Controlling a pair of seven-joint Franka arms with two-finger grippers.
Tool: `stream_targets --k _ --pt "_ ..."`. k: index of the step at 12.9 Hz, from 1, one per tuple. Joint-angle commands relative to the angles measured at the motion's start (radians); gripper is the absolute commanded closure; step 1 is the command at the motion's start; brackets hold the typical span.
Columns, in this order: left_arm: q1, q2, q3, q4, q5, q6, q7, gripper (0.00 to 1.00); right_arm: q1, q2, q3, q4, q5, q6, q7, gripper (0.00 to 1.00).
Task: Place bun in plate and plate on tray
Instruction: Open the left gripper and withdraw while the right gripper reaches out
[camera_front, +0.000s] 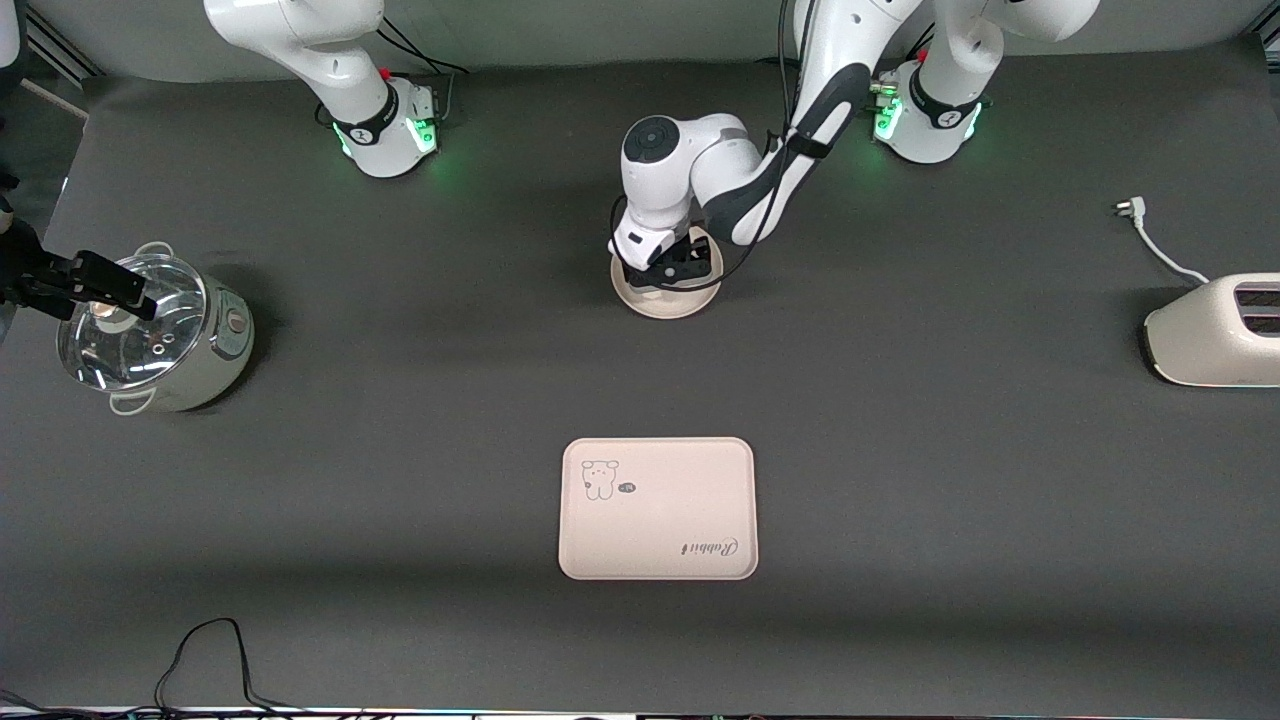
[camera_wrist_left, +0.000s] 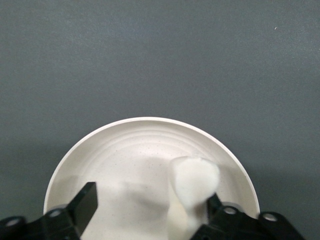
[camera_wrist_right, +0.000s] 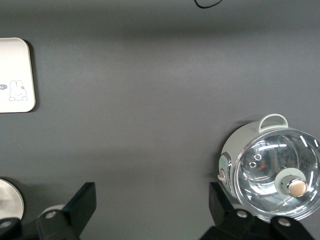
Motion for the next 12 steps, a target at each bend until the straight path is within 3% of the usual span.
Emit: stream_targets --k 1,12 --pt "-0.008 0.007 0.005 0.013 0.022 -0.014 -0.027 0.00 -0.005 -0.013 0.003 -0.014 0.006 0.001 -0.014 0.00" --pt "0.001 0.007 0.005 0.019 0.022 -0.025 -0.013 0.00 -0.005 -0.014 0.003 -0.016 0.006 -0.001 -0.014 0.00"
